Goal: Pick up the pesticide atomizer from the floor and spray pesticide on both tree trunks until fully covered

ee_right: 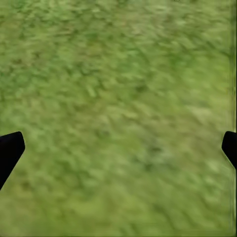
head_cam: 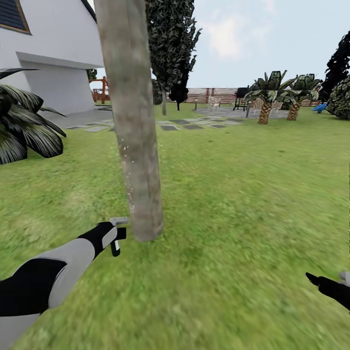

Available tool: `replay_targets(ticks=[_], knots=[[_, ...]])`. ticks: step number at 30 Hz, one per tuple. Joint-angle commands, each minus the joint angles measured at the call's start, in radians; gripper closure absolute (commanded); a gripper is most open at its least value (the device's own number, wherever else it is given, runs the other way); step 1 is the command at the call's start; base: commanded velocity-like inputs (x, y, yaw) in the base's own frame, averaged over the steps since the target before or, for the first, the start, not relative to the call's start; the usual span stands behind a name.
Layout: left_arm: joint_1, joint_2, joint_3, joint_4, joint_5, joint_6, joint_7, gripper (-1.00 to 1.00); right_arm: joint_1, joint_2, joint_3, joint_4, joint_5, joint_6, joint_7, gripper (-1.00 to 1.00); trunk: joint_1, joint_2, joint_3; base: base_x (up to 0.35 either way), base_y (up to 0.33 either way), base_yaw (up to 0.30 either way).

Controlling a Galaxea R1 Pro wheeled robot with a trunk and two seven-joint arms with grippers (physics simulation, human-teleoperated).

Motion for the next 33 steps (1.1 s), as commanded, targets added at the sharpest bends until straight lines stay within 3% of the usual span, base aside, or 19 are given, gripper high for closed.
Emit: replay_targets(ticks=[1, 7, 20, 33], knots=[[0.0, 0.0, -0.001, 0.0, 0.0, 0.0, 0.0, 1.0, 0.0, 0.0, 0.0, -0.001, 0.005, 0.0, 0.001, -1.0, 0.0, 0.0, 0.0, 0.082, -0.328, 0.002], [0.0, -0.001, -0.001, 0.0, 0.001, 0.0, 0.0, 1.0, 0.0, 0.001, 0.002, 0.0, 0.014, 0.001, 0.003, -1.0, 0.0, 0.0, 0.0, 0.07, -0.328, 0.023], [0.0, -0.001, 0.0, 0.0, 0.001, 0.0, 0.0, 1.0, 0.0, 0.001, 0.002, 0.0, 0.015, 0.001, 0.003, -1.0, 0.0, 0.0, 0.0, 0.002, -0.328, 0.261], [0.0, 0.001, 0.001, 0.0, 0.001, -0.001, 0.0, 1.0, 0.0, 0.001, 0.002, -0.001, 0.015, 0.001, 0.005, -1.0, 0.0, 0.0, 0.0, 0.067, -0.328, 0.166]])
